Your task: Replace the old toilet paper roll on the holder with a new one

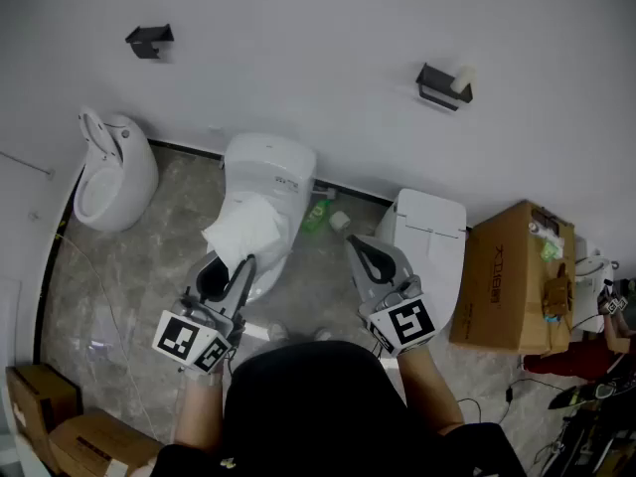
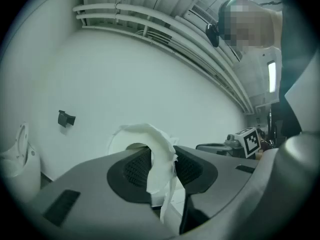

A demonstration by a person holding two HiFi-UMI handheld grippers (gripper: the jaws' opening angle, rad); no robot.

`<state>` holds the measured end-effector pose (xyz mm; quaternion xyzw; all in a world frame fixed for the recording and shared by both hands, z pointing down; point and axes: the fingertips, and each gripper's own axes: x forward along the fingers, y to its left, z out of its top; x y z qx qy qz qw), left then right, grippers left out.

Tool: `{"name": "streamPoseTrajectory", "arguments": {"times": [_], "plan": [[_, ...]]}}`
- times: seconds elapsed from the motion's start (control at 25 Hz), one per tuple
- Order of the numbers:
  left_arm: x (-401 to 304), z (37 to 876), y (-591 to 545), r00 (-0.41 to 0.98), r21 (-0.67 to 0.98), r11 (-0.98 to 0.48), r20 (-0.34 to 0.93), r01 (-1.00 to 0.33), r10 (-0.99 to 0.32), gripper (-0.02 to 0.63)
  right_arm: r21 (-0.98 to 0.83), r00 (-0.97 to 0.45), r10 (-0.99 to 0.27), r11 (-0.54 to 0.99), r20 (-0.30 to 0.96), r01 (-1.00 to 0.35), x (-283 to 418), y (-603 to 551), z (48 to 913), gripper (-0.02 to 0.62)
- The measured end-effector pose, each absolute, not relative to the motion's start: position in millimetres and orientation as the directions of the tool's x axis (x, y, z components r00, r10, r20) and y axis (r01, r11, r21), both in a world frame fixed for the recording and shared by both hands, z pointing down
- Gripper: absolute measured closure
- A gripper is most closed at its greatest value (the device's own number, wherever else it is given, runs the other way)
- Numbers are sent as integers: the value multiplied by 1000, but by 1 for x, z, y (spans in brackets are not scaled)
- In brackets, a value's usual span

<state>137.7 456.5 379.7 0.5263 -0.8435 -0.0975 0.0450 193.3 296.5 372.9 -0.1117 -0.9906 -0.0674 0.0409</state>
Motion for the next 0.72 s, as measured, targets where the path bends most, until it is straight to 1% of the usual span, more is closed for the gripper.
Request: {"name": "streamPoseTrajectory", "arguments": {"times": [0.24, 0.56, 0.72], "plan": [[115, 385, 483, -449, 219, 432, -29, -875, -893, 468, 131, -968, 222, 963, 116, 236, 169, 323, 379, 597], [77, 401, 524, -435, 238, 416, -35, -878, -900, 468, 149, -977, 154, 973, 145, 175, 131, 347, 397, 597], [61, 409, 531, -438, 253, 417, -30, -873, -899, 468, 163, -976, 141, 972, 168, 169, 117, 348, 406, 597]]}}
